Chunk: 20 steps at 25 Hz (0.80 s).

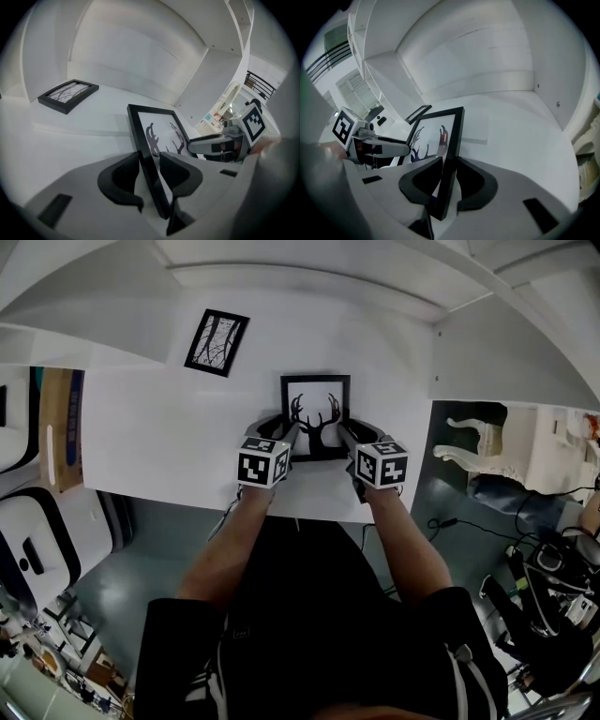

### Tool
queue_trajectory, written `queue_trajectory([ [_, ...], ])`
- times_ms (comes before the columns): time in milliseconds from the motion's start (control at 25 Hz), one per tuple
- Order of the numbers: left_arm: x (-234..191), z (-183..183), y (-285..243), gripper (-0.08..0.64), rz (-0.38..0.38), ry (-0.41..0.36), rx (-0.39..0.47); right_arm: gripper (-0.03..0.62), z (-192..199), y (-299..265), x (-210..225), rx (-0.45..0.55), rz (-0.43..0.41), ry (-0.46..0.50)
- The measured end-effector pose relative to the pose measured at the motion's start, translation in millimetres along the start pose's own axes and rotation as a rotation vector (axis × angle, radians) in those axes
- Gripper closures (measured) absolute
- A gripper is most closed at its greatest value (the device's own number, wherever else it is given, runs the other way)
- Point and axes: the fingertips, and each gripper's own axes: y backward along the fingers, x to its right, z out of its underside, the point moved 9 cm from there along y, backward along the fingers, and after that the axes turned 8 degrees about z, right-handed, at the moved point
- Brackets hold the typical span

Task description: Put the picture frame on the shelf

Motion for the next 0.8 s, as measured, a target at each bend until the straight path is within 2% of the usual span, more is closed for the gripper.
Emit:
queue_trajectory([
  [160, 10, -10, 16, 0.442, -0.014, -0.002, 0.041, 0.5, -2, 16, -2, 0.047, -0.025, 0.002],
  [440, 33, -23, 36, 0.446, -0.046, -0.02, 0.093, 0.502, -12, 38, -3, 0.101, -0.065, -0.02],
  [800, 76, -56, 71, 0.451, -0.062, -0.095, 0.208, 0.503, -41, 90, -6, 0.237, -0.081, 0.016],
])
